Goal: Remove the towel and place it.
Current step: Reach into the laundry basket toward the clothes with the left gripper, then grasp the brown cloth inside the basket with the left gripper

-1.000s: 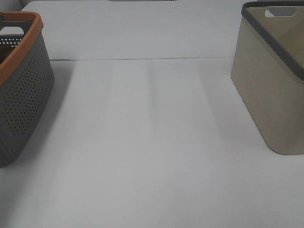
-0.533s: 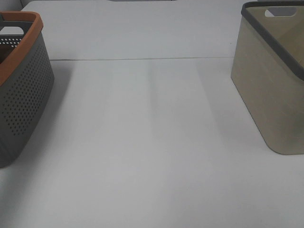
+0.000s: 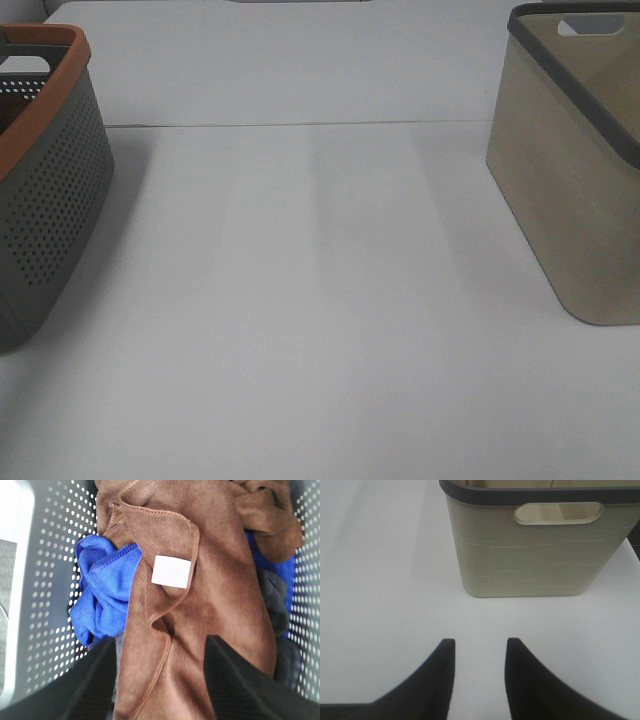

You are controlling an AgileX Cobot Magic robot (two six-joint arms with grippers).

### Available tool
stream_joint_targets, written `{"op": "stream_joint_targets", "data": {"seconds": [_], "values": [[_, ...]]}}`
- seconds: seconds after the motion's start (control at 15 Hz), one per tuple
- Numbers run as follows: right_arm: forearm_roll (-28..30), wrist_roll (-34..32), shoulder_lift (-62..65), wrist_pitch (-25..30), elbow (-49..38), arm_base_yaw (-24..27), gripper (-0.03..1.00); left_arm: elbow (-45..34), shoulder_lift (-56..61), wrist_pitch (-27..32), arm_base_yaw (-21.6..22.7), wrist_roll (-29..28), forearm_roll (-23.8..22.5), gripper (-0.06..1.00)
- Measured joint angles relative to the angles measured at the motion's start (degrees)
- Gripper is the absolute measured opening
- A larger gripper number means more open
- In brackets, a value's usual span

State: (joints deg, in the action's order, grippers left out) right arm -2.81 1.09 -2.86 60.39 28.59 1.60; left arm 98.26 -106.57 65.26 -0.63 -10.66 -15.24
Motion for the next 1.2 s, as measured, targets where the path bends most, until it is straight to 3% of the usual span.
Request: {"op": "stream_joint_targets", "data": {"seconds": [0.4, 0.73, 1.2], "values": [[0.0, 0.0, 0.0, 0.0, 0.0, 0.0, 0.34, 19.3, -16.5, 4.1, 0.1, -0.6, -0.1, 0.52], [0.0, 0.0, 0.0, 0.0, 0.0, 0.0, 0.34, 22.5, -21.5, 4.1, 3.0, -1.0, 5.2, 0.52], [0.0, 0.0, 0.0, 0.0, 0.0, 0.0, 0.34, 22.7, -25.7, 4.2, 3.8, -1.0, 5.4, 0.52]]}}
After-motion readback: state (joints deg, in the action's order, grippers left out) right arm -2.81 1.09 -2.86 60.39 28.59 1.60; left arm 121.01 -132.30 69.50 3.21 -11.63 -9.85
